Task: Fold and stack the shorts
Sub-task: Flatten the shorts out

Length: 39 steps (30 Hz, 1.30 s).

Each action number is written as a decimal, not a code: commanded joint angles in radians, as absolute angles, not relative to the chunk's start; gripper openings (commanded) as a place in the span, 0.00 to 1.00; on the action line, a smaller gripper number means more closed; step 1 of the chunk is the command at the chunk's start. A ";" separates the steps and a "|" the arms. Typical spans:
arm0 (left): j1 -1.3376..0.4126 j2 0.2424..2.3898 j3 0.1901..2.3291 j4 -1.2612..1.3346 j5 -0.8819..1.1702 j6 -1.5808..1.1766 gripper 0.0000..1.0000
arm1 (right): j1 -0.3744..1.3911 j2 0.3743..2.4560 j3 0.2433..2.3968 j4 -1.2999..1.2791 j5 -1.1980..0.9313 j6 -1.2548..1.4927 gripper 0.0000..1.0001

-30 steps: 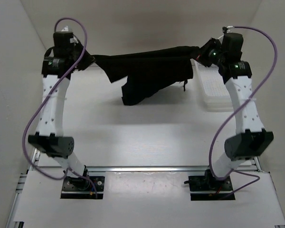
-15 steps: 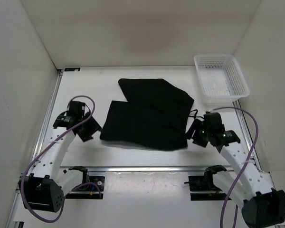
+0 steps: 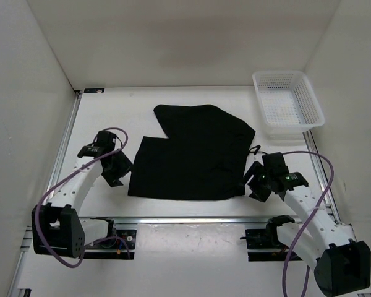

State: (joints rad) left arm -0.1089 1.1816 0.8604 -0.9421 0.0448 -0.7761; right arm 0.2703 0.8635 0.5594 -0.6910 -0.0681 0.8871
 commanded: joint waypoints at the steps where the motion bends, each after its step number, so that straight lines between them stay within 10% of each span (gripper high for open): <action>1: -0.114 1.204 0.790 -0.892 0.070 -0.807 0.74 | 0.265 0.854 0.505 -0.632 -0.124 0.963 0.75; 11: -0.133 1.422 0.732 -0.764 0.107 -0.816 0.67 | 0.253 1.094 0.483 -0.414 -0.167 0.960 0.64; 14: -0.143 1.499 0.778 -0.750 0.091 -0.816 0.26 | 0.253 1.150 0.508 -0.394 -0.150 0.931 0.35; 18: -0.143 1.554 0.836 -0.750 0.081 -0.795 0.10 | 0.253 1.206 0.575 -0.440 -0.092 0.868 0.00; 39: -0.092 1.195 0.818 -0.933 0.017 -0.873 0.10 | 0.281 1.198 0.752 -0.618 0.038 0.739 0.00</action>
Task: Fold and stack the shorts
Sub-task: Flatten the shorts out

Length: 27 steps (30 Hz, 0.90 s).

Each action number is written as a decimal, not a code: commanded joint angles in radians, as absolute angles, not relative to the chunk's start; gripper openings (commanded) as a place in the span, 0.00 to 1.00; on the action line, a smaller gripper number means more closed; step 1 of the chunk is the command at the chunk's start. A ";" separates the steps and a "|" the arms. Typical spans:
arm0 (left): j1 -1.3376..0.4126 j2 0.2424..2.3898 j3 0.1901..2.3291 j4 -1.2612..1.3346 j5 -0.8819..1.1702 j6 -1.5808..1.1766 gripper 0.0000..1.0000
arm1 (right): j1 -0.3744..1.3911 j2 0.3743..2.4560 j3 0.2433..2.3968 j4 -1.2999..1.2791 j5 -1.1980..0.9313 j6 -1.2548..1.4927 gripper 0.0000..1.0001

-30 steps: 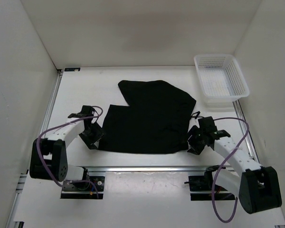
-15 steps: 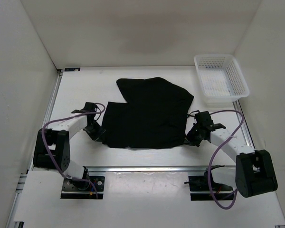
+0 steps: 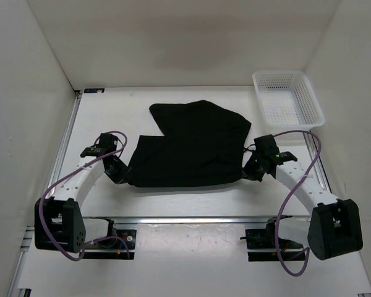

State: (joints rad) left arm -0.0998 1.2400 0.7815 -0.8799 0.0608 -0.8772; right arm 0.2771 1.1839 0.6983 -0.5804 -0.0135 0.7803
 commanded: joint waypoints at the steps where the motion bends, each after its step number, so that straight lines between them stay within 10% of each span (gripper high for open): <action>1: -0.092 1.183 0.818 -0.945 0.017 -0.873 0.10 | 0.294 1.189 0.741 -0.618 0.038 0.739 0.00; 8: -0.092 1.060 0.765 -0.986 0.032 -0.913 0.15 | 0.383 1.059 0.611 -0.687 0.018 0.813 0.12; 11: -0.092 1.074 0.837 -1.000 0.020 -0.870 0.60 | 0.383 1.026 0.644 -0.732 0.078 0.813 0.64; 16: -0.092 1.178 1.090 -1.034 -0.024 -0.793 0.96 | 0.383 1.133 0.860 -0.758 0.241 0.710 0.78; 27: -0.146 1.831 1.780 -1.005 0.000 -0.562 0.85 | 0.301 1.781 1.481 -0.675 0.334 0.549 0.76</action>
State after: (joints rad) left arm -0.1356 1.6806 1.6493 -1.0191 -0.0410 -0.6678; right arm 0.3302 1.6299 1.3716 -0.6964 0.2977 0.6224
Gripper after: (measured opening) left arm 0.855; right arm 0.750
